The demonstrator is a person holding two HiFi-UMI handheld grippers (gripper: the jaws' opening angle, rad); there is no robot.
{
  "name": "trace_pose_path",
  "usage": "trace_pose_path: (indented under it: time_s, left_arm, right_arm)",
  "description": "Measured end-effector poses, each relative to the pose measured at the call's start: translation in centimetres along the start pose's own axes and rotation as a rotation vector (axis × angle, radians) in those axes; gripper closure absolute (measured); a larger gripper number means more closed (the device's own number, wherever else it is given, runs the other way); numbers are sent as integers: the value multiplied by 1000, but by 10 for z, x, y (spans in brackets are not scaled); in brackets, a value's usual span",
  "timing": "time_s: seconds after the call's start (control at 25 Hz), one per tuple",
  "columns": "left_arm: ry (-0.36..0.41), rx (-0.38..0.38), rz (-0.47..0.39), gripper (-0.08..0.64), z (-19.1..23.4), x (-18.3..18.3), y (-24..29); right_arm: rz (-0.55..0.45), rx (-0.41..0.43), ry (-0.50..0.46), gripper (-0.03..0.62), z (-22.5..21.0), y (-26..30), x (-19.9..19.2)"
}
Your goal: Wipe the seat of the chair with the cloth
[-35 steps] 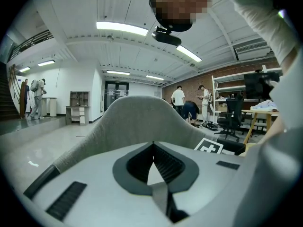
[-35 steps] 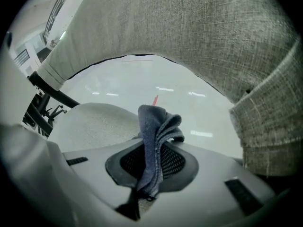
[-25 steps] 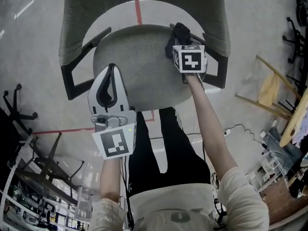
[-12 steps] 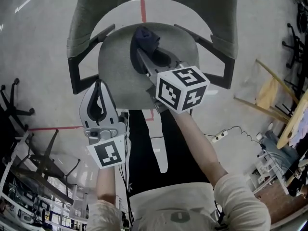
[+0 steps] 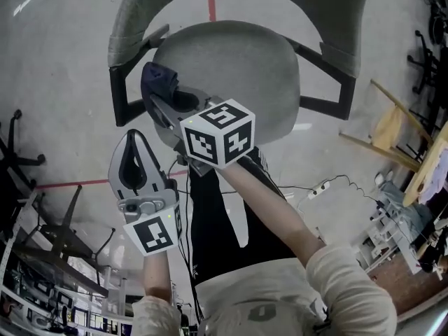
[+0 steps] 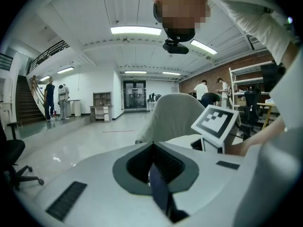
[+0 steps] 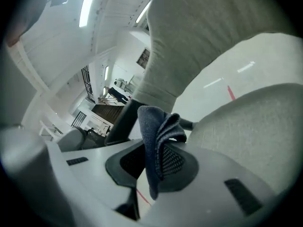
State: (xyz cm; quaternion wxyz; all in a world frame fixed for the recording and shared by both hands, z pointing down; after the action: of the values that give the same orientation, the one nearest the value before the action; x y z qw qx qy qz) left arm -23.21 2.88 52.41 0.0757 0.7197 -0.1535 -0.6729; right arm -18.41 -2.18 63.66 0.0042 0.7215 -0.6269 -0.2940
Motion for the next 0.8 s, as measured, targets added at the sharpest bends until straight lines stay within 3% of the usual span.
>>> trace_pose_path:
  time_s: [0.2, 0.48, 0.8]
  left_arm:
    - [5, 27, 26, 549, 24, -12, -2]
    - [-10, 7, 68, 549, 27, -30, -3]
    - [-7, -47, 58, 549, 7, -25, 2]
  right_arm:
    - [94, -35, 85, 538, -24, 39, -41]
    - [210, -118, 40, 538, -61, 62, -61]
    - [214, -202, -4, 538, -82, 44, -61]
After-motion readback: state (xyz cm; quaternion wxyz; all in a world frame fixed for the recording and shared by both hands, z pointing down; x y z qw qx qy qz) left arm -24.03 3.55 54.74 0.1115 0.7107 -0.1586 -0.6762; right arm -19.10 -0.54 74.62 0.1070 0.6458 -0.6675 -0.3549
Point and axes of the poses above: the fingertips, and each gripper's own axes: y forward along the fingers, z to its left, x out of its top, the point moved 2 cm from there along -y, backward along the fingers, and after that the axes turned 9 degrees about x, right-handed, at the moved point
